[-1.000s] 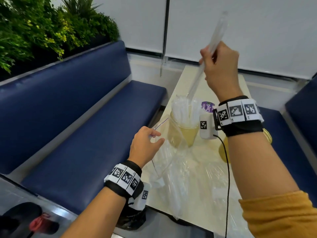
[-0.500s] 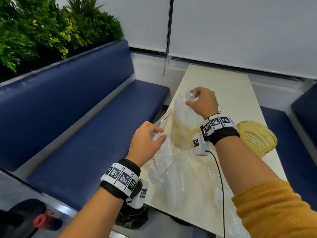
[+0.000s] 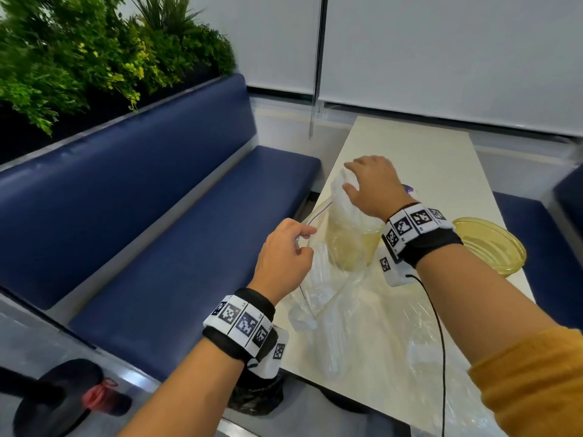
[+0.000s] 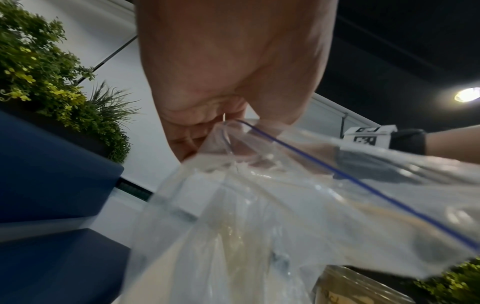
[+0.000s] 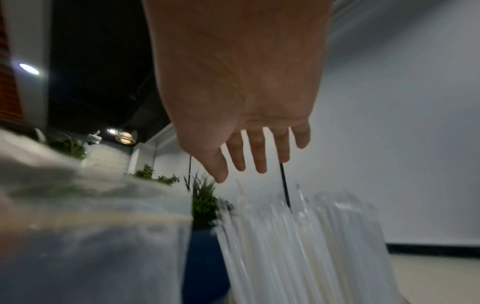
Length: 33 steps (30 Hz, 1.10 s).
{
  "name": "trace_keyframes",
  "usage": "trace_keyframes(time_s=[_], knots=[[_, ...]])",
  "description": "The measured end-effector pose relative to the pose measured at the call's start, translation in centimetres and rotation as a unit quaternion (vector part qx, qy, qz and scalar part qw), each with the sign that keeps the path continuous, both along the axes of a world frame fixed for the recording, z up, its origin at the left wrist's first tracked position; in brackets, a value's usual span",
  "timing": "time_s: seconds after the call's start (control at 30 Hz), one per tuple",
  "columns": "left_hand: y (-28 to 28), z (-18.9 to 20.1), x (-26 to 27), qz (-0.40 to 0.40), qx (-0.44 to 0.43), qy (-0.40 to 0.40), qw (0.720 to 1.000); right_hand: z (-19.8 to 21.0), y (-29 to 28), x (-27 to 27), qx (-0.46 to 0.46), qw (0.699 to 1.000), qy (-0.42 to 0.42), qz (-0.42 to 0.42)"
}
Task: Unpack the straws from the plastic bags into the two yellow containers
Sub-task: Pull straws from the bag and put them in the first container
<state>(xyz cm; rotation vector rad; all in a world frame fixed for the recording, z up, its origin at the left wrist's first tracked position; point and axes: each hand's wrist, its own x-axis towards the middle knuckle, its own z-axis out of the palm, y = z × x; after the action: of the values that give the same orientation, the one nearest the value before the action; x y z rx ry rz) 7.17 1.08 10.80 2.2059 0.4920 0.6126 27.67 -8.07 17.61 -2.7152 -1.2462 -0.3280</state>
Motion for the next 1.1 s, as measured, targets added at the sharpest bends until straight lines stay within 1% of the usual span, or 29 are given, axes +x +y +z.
trace_keyframes(time_s=[0.1,0.17,0.2,0.3,0.4,0.47,0.53,0.67,0.8,0.9,1.0,1.1], knots=[[-0.6,0.2,0.1,-0.002,-0.009,0.008,1.000,2.5,-0.2,-2.8,0.081,0.997,-0.014,0.005],[-0.9,0.4,0.1,-0.005,-0.005,0.006,1.000,3.4,0.1,-5.3,0.098,0.995,0.013,-0.009],[-1.0,0.4,0.1,-0.006,-0.001,0.001,1.000,3.3,0.2,-6.5,0.086,0.995,0.038,-0.023],[-1.3,0.5,0.0,-0.014,0.013,-0.021,1.000,0.6,0.5,-9.3,-0.017,0.991,0.116,-0.069],[-1.5,0.5,-0.3,-0.023,0.013,-0.050,0.998,-2.7,0.3,-10.7,-0.076,0.969,0.212,-0.101],[-1.6,0.4,-0.5,-0.030,0.006,-0.067,0.997,-4.5,0.3,-10.8,-0.112,0.957,0.239,-0.122],[-1.6,0.2,-0.8,-0.038,0.005,-0.077,0.996,-5.9,0.2,-10.7,-0.139,0.949,0.247,-0.139],[-1.5,-0.3,-1.2,-0.047,0.000,-0.085,0.995,-7.5,0.1,-10.7,-0.133,0.944,0.258,-0.157],[-1.3,-0.6,-1.4,-0.067,-0.009,-0.124,0.990,-9.3,0.7,-10.1,-0.139,0.925,0.307,-0.174],[-1.1,-0.6,-1.5,-0.074,-0.016,-0.139,0.987,-10.4,0.9,-9.7,-0.137,0.909,0.349,-0.183],[-0.7,-0.8,-1.6,-0.066,-0.016,-0.133,0.989,-11.4,0.7,-9.2,-0.126,0.898,0.384,-0.176],[-0.3,-1.0,-1.7,-0.038,-0.025,-0.096,0.994,-11.8,0.4,-8.6,-0.135,0.894,0.405,-0.139]])
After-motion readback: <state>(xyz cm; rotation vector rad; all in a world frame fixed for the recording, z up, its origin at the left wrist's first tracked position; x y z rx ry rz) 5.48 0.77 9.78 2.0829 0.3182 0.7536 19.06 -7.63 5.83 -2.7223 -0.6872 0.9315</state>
